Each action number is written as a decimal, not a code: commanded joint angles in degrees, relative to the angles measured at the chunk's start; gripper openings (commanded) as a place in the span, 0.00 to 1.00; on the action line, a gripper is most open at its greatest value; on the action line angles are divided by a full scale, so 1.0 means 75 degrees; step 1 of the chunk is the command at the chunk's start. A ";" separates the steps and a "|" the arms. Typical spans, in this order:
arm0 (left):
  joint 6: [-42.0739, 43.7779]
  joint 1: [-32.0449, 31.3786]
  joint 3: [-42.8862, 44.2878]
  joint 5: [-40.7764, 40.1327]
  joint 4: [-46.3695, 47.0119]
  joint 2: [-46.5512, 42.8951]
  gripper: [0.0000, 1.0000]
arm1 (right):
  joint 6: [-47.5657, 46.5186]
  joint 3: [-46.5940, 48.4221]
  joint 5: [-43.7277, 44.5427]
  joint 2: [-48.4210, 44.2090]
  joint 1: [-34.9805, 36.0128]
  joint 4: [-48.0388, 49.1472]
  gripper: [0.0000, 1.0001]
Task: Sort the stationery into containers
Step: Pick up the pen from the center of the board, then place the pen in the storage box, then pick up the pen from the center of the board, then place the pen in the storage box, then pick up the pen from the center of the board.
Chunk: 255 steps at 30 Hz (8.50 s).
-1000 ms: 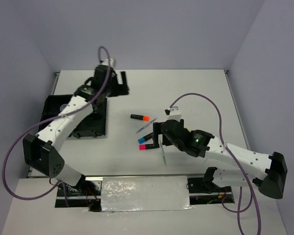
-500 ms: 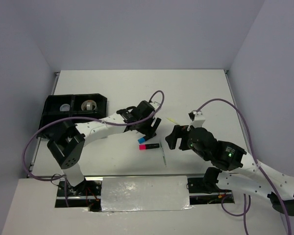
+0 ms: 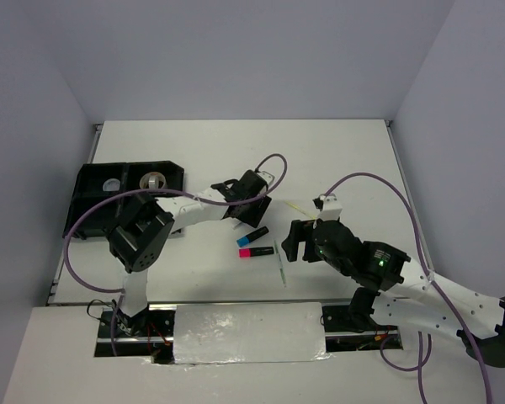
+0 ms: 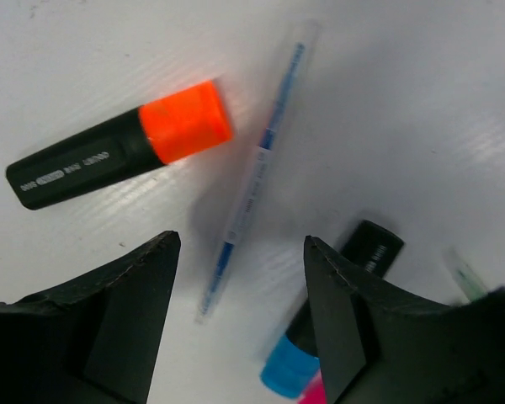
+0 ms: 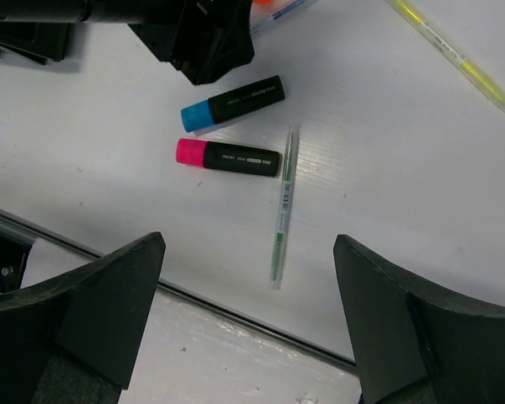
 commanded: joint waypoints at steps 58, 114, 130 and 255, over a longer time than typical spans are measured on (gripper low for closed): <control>-0.4806 0.9183 -0.1223 -0.0462 -0.1556 -0.4241 0.00 | -0.0443 0.0075 -0.0128 0.0109 0.0040 0.0293 0.88; -0.4190 0.0047 0.1300 -0.1959 -0.2516 -0.1931 0.93 | 0.1057 0.0837 0.1794 -0.1332 0.0134 -0.1534 0.91; -0.8554 -0.3952 0.1522 -0.3955 -0.3127 0.0318 0.60 | 0.1163 0.0626 0.1536 -0.2000 0.0145 -0.2050 0.91; -0.1724 0.6877 -0.3388 0.0428 -0.1241 -0.8527 0.99 | -0.4649 0.2863 -0.2458 0.7079 -0.4611 0.0914 0.86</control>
